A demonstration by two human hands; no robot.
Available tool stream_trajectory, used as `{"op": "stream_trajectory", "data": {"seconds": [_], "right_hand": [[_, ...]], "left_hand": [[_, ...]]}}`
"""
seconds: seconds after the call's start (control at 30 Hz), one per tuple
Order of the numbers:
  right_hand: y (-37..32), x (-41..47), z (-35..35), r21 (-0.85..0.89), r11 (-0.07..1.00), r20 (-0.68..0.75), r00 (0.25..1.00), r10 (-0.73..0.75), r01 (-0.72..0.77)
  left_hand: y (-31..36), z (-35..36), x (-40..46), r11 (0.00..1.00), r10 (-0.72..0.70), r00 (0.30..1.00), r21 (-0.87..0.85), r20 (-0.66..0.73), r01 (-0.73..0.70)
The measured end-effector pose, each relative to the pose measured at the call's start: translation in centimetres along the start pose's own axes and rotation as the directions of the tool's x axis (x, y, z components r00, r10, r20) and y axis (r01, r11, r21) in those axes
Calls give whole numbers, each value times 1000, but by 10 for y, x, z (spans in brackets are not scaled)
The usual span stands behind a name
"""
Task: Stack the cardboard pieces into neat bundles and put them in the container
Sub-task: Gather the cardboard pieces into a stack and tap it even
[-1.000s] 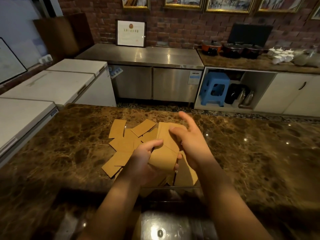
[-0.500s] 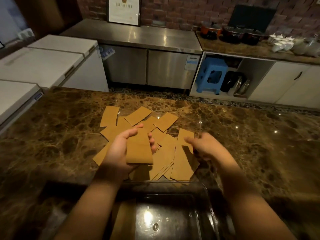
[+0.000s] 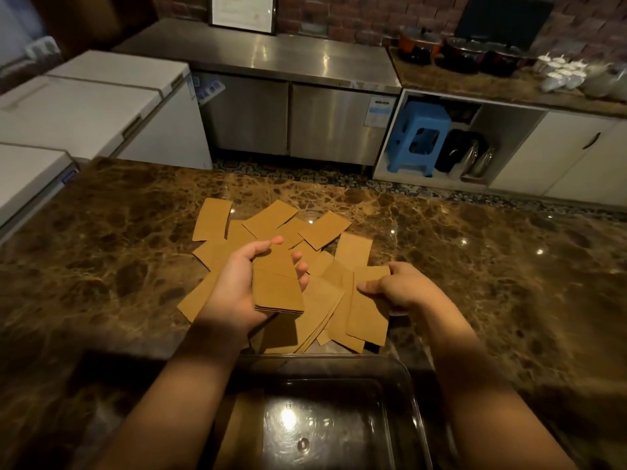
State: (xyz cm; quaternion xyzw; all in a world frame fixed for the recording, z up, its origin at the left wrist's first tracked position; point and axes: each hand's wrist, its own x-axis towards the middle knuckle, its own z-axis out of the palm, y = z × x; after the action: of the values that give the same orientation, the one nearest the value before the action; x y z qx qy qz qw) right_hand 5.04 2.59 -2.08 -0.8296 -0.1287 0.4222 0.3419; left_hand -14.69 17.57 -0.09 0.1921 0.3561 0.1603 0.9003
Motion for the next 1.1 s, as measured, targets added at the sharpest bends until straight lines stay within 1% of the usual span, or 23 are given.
{"op": "stream_trajectory", "data": {"seconds": [0.1, 0.2, 0.23, 0.33, 0.43, 0.5, 0.6, 0.7, 0.8, 0.97, 1.1], "right_hand": [[1, -6, -13, 26, 999, 4, 999, -35, 35], [2, -15, -32, 17, 998, -86, 994, -64, 66], [1, -19, -41, 44, 996, -120, 990, -72, 78], [-8, -34, -64, 272, 948, -154, 980, -127, 165], [-26, -54, -70, 492, 837, -79, 970, -231, 239], [-40, -67, -63, 584, 768, -38, 954, -299, 264], [-60, -82, -47, 675, 687, -18, 937, -350, 270], [-71, -91, -33, 711, 647, -17, 927, -375, 275], [-76, -95, -22, 694, 653, -29, 918, -395, 303], [-74, -96, -8, 732, 592, -93, 909, -406, 339], [-69, -94, -2, 748, 612, -23, 931, -364, 258]], "left_hand": [[0, 2, -1, 1000, 15, 1000, 12, -7, -15], [-1, 6, -4, 999, 32, 999, 22, 6, -32], [-2, 7, -5, 999, 36, 999, 25, 11, -36], [-5, 15, -7, 995, 66, 998, 71, 21, -67], [-6, 30, -8, 985, 106, 992, 133, 64, -114], [-4, 44, -11, 978, 142, 982, 138, 123, -158], [0, 63, -19, 962, 195, 953, 143, 232, -232], [3, 77, -27, 951, 242, 941, 133, 238, -278], [5, 82, -29, 931, 295, 938, 166, 180, -325], [7, 73, -29, 922, 349, 929, 132, 121, -364], [12, 68, -28, 914, 386, 918, 99, 89, -394]]}}
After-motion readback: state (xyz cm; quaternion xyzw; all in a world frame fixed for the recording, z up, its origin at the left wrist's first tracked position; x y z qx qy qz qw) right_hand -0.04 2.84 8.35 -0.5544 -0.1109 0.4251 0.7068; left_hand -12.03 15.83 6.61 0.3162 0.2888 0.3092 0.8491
